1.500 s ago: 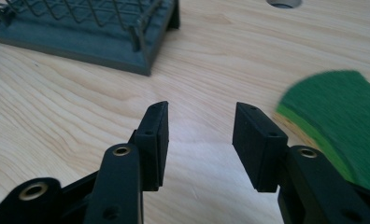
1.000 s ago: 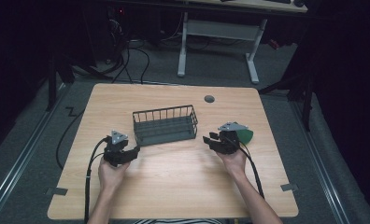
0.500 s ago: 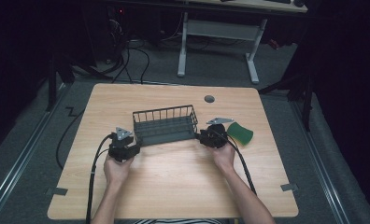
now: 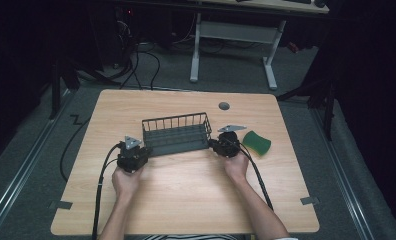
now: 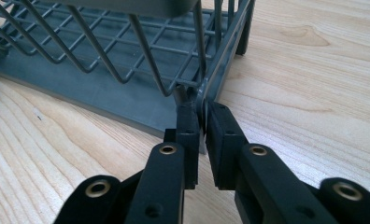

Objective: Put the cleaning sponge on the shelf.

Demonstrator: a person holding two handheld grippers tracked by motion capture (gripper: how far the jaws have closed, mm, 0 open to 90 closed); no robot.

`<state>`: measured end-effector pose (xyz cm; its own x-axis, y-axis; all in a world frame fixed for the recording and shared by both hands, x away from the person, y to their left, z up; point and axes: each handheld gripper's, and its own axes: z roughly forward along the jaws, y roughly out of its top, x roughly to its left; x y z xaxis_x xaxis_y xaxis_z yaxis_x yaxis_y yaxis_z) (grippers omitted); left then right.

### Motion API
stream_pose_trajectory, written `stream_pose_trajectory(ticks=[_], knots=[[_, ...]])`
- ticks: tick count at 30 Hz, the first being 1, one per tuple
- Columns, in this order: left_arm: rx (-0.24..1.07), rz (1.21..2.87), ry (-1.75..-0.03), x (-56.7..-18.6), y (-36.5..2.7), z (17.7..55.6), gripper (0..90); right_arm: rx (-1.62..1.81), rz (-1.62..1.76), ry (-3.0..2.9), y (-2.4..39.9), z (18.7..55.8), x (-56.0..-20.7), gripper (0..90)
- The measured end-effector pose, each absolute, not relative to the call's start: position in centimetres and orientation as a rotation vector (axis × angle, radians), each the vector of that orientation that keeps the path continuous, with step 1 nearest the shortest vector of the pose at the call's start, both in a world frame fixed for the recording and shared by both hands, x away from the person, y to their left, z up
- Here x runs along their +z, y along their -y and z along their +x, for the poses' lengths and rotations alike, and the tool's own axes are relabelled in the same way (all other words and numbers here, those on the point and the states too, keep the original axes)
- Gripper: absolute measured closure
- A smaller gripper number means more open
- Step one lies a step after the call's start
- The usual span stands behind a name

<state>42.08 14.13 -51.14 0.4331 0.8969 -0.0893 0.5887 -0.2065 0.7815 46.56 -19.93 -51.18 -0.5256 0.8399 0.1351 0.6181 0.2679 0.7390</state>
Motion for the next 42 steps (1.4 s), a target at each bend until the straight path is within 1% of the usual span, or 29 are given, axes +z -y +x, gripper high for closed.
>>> stream_pose_trajectory(ticks=[2,3,6,18,23,36,42], knots=[[0.504,1.913,-1.26,-51.2,-14.1,42.1,79.5,1.113,1.343,-2.257,19.9,46.5,-51.2,84.3],[0.503,1.915,-1.262,-51.2,-14.2,42.1,82.1,1.106,1.339,-2.256,19.9,46.5,-51.2,84.6],[0.501,1.922,-1.26,-51.2,-14.3,42.1,85.2,1.094,1.328,-2.257,19.9,46.4,-51.1,85.0],[0.488,1.953,-1.218,-51.1,-13.8,41.5,85.9,1.063,1.315,-2.266,20.3,46.0,-51.0,85.3],[0.468,1.943,-1.197,-51.2,-13.7,40.7,85.7,1.058,1.308,-2.286,20.8,45.3,-50.8,85.3],[0.447,1.982,-1.13,-51.2,-11.8,38.2,85.7,1.074,1.293,-2.288,23.4,41.4,-50.9,85.3],[0.407,1.991,-1.097,-51.2,-10.9,37.3,85.4,1.087,1.325,-2.272,24.9,39.4,-50.9,84.9]])
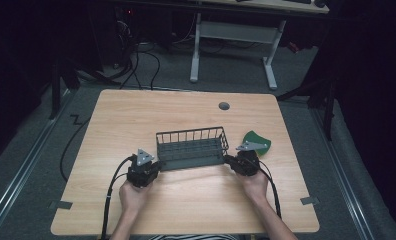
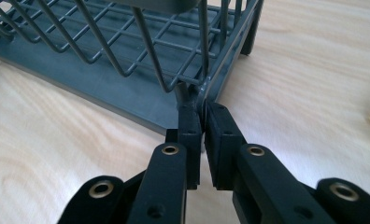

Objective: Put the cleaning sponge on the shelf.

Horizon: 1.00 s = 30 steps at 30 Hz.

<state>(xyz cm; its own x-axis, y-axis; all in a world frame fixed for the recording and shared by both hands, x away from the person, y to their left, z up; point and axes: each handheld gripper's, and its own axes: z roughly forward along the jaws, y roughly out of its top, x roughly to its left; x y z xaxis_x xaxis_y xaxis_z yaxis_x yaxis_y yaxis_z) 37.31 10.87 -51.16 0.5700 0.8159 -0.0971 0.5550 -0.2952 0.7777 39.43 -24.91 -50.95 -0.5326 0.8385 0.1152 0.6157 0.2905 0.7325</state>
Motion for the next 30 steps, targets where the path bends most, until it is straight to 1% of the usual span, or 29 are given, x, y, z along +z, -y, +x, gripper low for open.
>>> stream_pose_trajectory(ticks=[6,12,13,15,16,18,19,20,21,22,24,25,30], knots=[[0.406,2.005,-1.053,-51.2,-10.2,36.1,85.6,1.09,1.32,-2.277,25.8,37.9,-50.9,84.6],[0.386,1.987,-1.054,-51.5,-10.1,35.8,84.2,1.058,1.318,-2.29,26.1,37.0,-51.2,84.3],[0.386,1.987,-1.054,-51.5,-10.1,35.8,81.3,1.061,1.324,-2.289,26.2,36.9,-51.4,81.7],[0.392,1.988,-1.06,-51.6,-10.1,35.7,68.7,1.062,1.339,-2.288,26.3,37.0,-51.6,72.8],[0.393,1.986,-1.062,-51.6,-10.1,35.7,64.1,1.061,1.341,-2.283,26.4,36.9,-51.6,69.0],[0.398,1.988,-1.057,-51.6,-10.3,35.5,53.9,1.076,1.358,-2.273,26.5,36.8,-51.6,57.9],[0.398,1.988,-1.057,-51.6,-10.3,35.5,48.1,1.066,1.364,-2.27,26.6,36.7,-51.6,54.2],[0.416,1.997,-1.063,-51.6,-10.4,35.3,48.1,1.066,1.364,-2.27,26.6,36.7,-51.6,54.2],[0.439,2.007,-1.07,-51.7,-10.5,35.2,36.5,1.059,1.355,-2.258,26.9,36.4,-51.6,50.6],[0.445,2.015,-1.07,-51.8,-10.8,35.1,36.5,1.059,1.355,-2.258,26.9,36.4,-51.6,50.6],[0.428,2.011,-1.085,-52.2,-11.6,34.9,31.5,1.046,1.345,-2.226,27.5,35.7,-51.6,45.8],[0.422,2.011,-1.088,-52.4,-12.0,34.8,29.8,1.047,1.345,-2.221,27.7,35.5,-51.7,45.0],[0.397,1.988,-1.106,-52.8,-13.2,34.7,28.9,1.059,1.333,-2.17,29.1,34.7,-51.7,43.5]])
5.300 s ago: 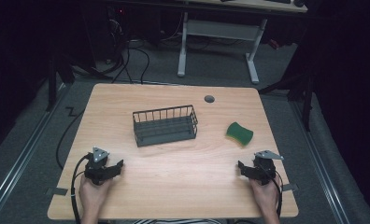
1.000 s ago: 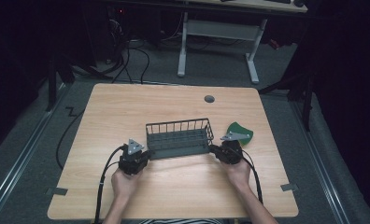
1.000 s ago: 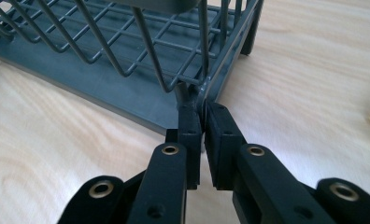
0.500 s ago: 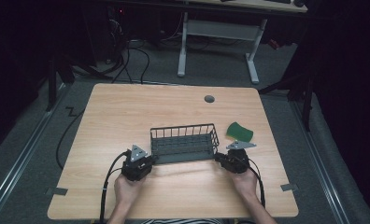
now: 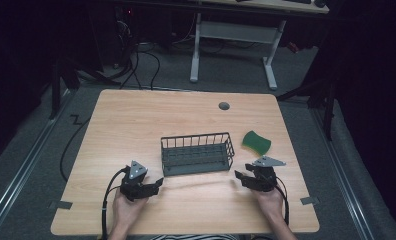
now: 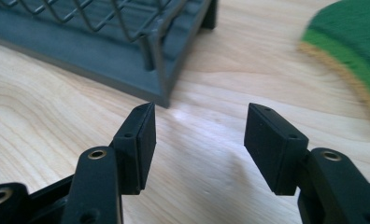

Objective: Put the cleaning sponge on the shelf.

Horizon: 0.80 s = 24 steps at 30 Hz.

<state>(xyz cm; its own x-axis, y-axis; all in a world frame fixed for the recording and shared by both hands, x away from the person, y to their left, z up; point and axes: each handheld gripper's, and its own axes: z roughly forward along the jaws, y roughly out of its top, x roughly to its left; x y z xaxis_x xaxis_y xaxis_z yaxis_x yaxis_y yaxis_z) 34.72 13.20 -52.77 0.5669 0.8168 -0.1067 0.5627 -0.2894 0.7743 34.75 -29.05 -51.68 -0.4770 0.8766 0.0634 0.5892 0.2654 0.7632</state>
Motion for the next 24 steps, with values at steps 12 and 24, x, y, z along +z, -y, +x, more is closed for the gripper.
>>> stream_pose_trajectory(ticks=[12,24], knots=[[0.505,1.972,-1.257,-53.6,-16.8,36.7,30.4,1.047,1.347,-2.008,32.8,36.2,-51.2,41.5],[0.581,1.965,-1.342,-53.6,-17.5,37.5,29.0,0.915,1.365,-2.032,35.8,41.0,-48.8,21.6]])
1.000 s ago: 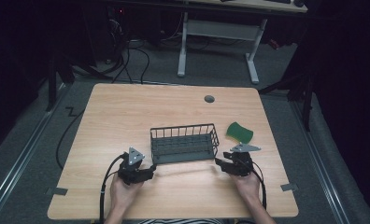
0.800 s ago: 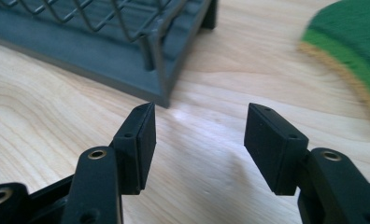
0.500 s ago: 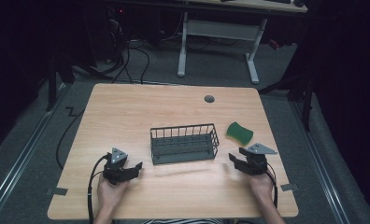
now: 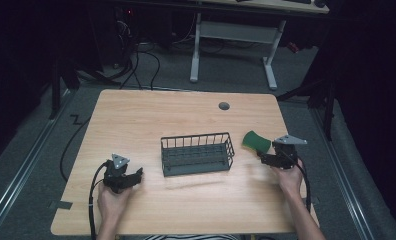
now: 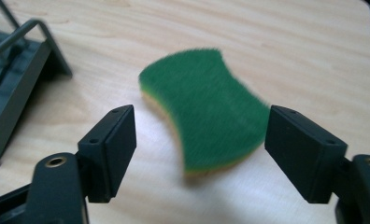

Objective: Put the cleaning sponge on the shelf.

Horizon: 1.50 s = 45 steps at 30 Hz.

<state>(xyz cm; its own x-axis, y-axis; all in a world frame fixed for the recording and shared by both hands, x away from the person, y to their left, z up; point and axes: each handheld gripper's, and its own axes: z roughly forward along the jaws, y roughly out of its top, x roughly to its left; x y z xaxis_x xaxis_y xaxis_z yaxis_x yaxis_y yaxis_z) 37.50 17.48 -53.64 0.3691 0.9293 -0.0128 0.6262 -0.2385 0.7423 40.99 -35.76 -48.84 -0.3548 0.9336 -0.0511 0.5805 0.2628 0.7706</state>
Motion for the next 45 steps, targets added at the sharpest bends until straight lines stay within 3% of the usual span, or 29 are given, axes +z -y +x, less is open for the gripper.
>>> stream_pose_trajectory(ticks=[6,17,30,34,45], knots=[[0.585,1.964,-1.346,-53.6,-17.4,37.5,28.5,0.925,1.348,-2.102,36.4,43.6,-48.3,14.1],[0.586,1.964,-1.348,-53.6,-17.4,37.5,27.9,0.886,1.249,-2.247,35.8,46.9,-48.0,13.2],[0.586,1.967,-1.348,-53.6,-17.3,37.4,27.1,0.814,1.214,-2.381,35.3,48.3,-50.9,10.9],[0.582,1.97,-1.341,-53.6,-17.3,37.4,26.8,0.765,1.205,-2.39,35.4,48.4,-51.1,18.6],[0.581,1.97,-1.34,-53.7,-17.3,37.4,26.7,0.702,1.191,-2.416,35.7,48.0,-50.7,27.9]])
